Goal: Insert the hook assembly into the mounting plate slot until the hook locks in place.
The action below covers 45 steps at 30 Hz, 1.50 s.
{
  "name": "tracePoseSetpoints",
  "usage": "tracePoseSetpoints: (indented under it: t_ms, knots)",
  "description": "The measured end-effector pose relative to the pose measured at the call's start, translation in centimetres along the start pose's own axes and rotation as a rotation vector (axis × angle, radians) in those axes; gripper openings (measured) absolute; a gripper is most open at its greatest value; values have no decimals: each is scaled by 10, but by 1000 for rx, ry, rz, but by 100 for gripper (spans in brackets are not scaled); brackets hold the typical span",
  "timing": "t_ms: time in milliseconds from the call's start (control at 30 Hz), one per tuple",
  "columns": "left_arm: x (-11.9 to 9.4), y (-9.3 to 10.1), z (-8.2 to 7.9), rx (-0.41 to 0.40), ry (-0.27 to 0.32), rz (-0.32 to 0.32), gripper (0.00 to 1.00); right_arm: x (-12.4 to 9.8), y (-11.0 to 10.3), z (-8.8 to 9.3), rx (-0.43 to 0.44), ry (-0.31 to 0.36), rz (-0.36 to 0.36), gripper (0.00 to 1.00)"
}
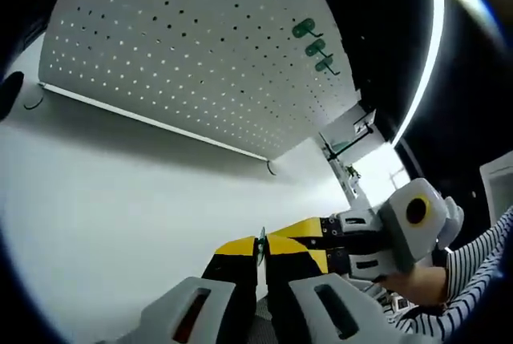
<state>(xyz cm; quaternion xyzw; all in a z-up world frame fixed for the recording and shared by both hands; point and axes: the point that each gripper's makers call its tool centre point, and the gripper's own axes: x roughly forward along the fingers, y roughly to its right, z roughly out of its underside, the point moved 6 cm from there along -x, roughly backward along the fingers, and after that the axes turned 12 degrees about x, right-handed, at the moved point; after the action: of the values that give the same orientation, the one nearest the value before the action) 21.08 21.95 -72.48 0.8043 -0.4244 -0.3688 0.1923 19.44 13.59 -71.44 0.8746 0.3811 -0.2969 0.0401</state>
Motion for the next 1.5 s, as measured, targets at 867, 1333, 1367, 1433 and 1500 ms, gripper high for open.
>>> tracePoseSetpoints:
  t_ms: [867,1333,1367,1433,1500]
  knots:
    - [0,-2,-3,51,60,5,3,-4,1,-3,79,-12,14,0]
    - [-15,0,-24,166,180,8,18,-6,4,-15,137,37,-10,0]
    - [-16,0,-26,180,191,9,21,-7,5,-16,141,42,-9,0]
    - [-19,0,-28,192,201,8,26,-9,7,-18,149,59,-6,0]
    - [-22,0,-30,195,207,8,34,-11,9,-21,165,83,-1,0]
